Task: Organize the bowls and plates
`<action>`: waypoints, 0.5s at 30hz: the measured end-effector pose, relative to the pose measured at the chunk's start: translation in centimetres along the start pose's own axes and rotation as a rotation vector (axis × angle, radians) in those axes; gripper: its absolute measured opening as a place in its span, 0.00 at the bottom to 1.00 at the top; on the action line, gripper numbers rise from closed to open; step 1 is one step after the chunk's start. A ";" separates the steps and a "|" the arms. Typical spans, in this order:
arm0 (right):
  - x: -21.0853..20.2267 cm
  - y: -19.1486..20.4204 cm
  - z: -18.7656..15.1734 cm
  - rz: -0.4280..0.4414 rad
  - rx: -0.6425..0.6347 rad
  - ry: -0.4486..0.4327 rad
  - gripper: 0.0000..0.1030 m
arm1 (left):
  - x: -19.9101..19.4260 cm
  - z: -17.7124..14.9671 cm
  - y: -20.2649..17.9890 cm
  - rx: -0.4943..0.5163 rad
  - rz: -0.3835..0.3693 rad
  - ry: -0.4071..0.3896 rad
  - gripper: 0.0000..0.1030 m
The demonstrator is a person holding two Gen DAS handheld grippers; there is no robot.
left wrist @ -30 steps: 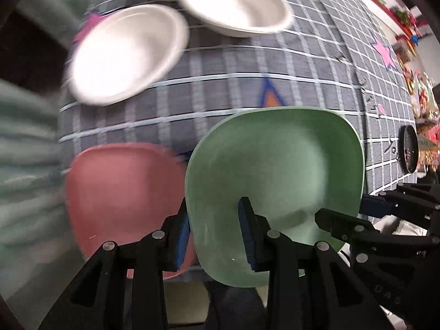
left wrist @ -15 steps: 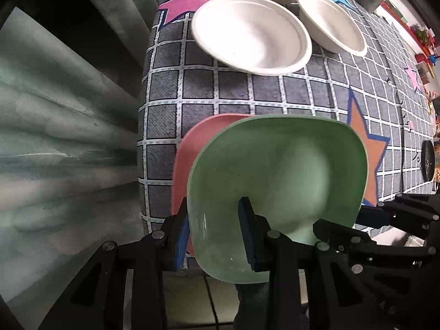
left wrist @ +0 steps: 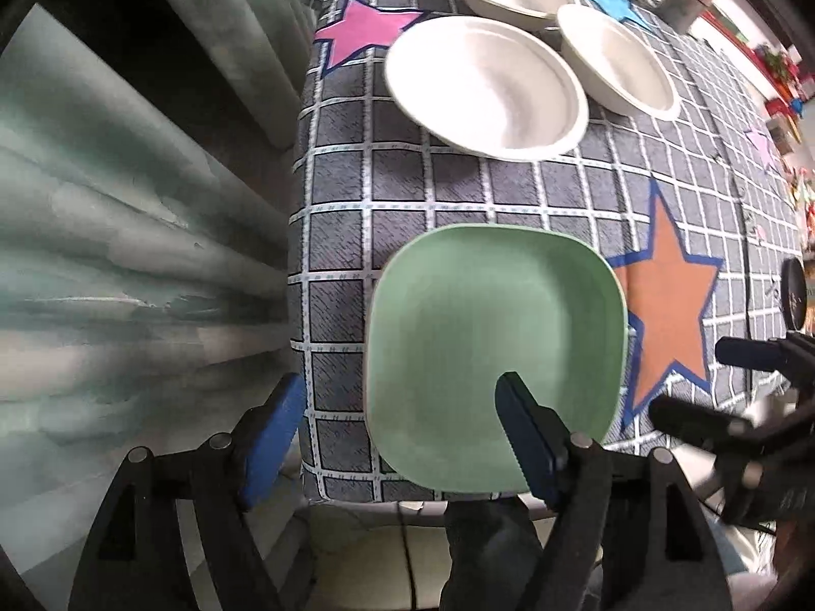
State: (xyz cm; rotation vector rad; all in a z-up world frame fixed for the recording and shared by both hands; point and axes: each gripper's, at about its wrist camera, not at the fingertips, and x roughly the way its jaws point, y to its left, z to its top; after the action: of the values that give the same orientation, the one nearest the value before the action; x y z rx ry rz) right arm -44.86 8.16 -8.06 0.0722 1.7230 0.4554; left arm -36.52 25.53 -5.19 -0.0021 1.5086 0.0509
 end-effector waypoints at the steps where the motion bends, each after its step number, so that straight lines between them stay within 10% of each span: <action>1: 0.3 -0.6 -0.3 -0.005 0.034 0.000 0.98 | -0.2 -0.2 -0.2 0.010 -0.009 0.001 0.78; 15: -0.9 -5.5 -2.5 -0.008 0.288 -0.092 0.98 | -7.1 4.1 -4.9 0.225 -0.072 -0.068 0.78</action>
State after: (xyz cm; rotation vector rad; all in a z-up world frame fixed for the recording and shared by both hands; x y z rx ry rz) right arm -45.96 2.14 -8.78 0.2891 1.6869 0.1920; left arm -32.74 20.55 1.99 0.1254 1.4385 -0.1751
